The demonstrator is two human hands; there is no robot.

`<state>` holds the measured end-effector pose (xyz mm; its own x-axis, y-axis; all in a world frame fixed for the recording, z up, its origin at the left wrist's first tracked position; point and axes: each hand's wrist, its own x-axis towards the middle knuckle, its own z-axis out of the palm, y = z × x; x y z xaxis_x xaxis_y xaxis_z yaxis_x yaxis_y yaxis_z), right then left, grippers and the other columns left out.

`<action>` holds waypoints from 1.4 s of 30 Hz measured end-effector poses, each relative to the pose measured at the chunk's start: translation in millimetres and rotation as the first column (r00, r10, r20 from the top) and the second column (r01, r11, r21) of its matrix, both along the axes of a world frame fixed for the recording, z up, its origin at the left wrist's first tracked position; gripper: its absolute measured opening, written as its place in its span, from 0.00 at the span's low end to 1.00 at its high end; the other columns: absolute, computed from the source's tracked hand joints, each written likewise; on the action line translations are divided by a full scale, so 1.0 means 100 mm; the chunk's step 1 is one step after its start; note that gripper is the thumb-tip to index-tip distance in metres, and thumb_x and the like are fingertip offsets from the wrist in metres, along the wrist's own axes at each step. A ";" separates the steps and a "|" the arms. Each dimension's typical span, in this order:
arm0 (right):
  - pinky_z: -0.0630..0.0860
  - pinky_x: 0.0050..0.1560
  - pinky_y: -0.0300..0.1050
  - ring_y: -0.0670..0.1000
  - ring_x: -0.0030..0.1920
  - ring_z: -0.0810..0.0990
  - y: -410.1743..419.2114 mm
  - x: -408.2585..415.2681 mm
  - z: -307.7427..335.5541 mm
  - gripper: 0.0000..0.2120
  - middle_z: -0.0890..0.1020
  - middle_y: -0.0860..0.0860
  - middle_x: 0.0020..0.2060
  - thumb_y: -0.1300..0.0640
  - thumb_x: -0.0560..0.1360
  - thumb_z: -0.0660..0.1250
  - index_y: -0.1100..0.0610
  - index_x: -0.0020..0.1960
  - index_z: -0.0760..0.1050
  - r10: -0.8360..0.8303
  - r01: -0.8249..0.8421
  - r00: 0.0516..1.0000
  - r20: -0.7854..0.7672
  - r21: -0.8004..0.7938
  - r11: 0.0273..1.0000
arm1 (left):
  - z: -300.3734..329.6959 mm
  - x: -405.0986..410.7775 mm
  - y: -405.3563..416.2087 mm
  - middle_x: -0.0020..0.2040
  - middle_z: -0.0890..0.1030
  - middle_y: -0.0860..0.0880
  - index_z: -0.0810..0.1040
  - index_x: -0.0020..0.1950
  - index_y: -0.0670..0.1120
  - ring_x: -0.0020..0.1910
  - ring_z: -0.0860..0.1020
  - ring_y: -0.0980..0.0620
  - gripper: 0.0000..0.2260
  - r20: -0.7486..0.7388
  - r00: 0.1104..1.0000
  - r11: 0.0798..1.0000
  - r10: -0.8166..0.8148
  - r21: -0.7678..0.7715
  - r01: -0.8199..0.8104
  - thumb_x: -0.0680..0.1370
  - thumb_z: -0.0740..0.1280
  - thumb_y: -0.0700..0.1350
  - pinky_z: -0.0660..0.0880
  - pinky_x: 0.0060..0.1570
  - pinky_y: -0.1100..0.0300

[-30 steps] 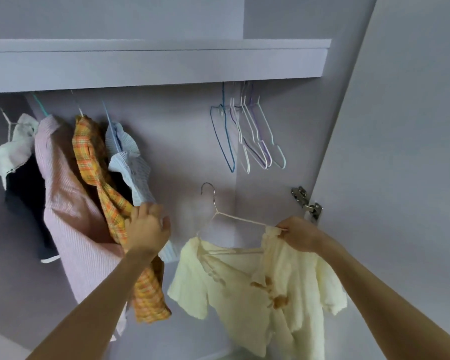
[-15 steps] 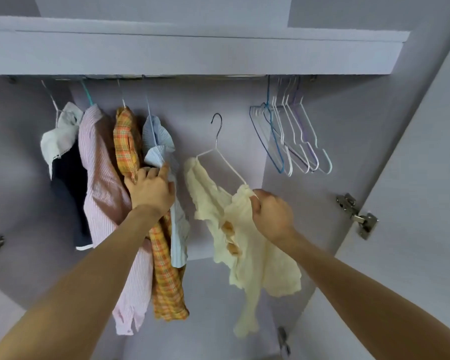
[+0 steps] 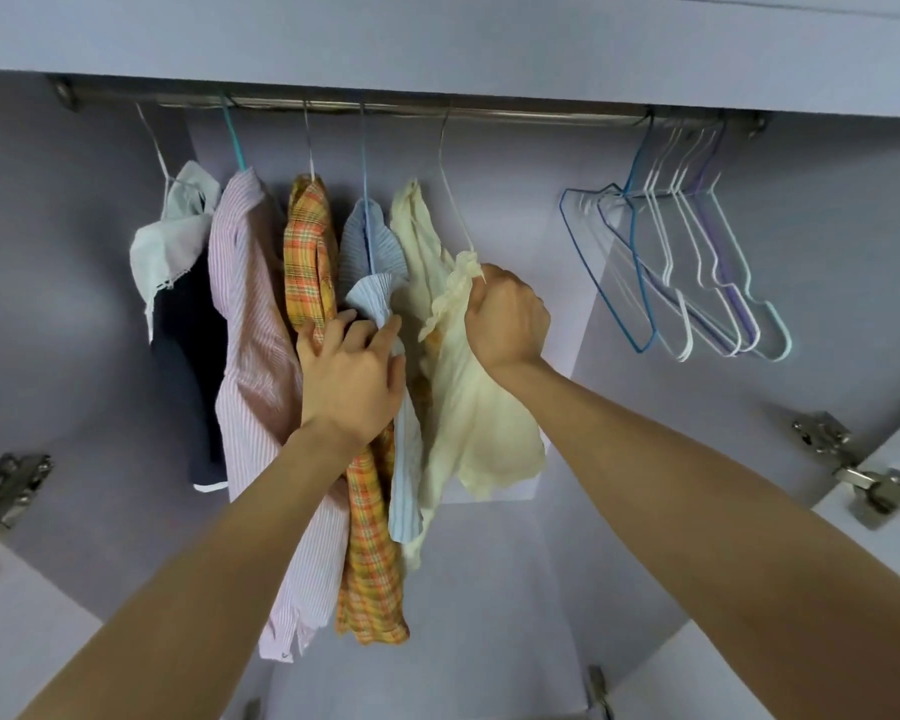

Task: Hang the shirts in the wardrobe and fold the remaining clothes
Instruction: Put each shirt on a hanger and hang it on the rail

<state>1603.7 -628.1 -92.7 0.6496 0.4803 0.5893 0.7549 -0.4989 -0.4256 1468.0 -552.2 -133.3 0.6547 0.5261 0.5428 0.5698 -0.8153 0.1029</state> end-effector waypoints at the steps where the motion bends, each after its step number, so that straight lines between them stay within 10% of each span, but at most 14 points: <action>1: 0.64 0.38 0.43 0.58 0.45 0.79 0.05 0.00 -0.01 0.11 0.80 0.57 0.45 0.61 0.79 0.55 0.62 0.50 0.76 0.008 -0.008 1.000 -0.009 -0.024 1.000 | -0.01 -0.02 0.00 0.58 0.78 0.44 0.71 0.68 0.46 0.68 0.66 0.43 0.19 0.008 1.000 0.999 -0.008 0.033 0.008 0.78 0.61 0.47 0.54 0.66 0.39; 15: 0.69 0.44 0.45 0.60 0.54 0.77 0.02 -0.12 -0.01 0.20 0.73 0.57 0.59 0.58 0.80 0.56 0.58 0.71 0.61 0.155 -0.181 0.981 -0.116 -0.268 0.946 | -0.01 -0.15 -0.10 0.72 0.64 0.43 0.58 0.75 0.48 0.75 0.52 0.43 0.24 -0.186 0.980 0.996 0.071 0.058 -0.061 0.80 0.54 0.49 0.48 0.70 0.40; 25: 0.63 0.66 0.44 0.55 0.70 0.62 -1.09 -0.77 -0.68 0.23 0.65 0.56 0.70 0.64 0.77 0.59 0.61 0.72 0.61 0.433 -0.462 0.854 -0.287 -0.037 0.886 | -0.27 -0.84 -1.08 0.74 0.59 0.46 0.59 0.75 0.49 0.74 0.55 0.45 0.23 -0.044 0.988 0.950 0.150 -0.270 -0.156 0.80 0.57 0.46 0.55 0.71 0.50; 34: 0.70 0.57 0.45 0.56 0.57 0.78 -1.97 -1.85 -1.45 0.14 0.81 0.59 0.55 0.66 0.77 0.59 0.63 0.60 0.75 0.622 -0.913 0.376 -0.687 -0.157 0.378 | -1.15 -2.26 -3.00 0.67 0.68 0.40 0.71 0.67 0.41 0.66 0.68 0.40 0.18 0.045 0.722 0.527 0.690 -0.716 -0.459 0.77 0.63 0.38 0.63 0.67 0.55; 42: 0.71 0.54 0.42 0.56 0.56 0.78 -3.08 -3.97 -1.87 0.14 0.82 0.56 0.54 0.63 0.78 0.57 0.59 0.60 0.75 0.566 -0.945 -0.027 -0.824 -0.164 -0.284 | -1.35 -4.00 -5.17 0.63 0.73 0.41 0.74 0.65 0.41 0.64 0.71 0.43 0.15 -0.076 0.090 0.006 0.993 -0.727 -0.686 0.77 0.62 0.37 0.63 0.62 0.60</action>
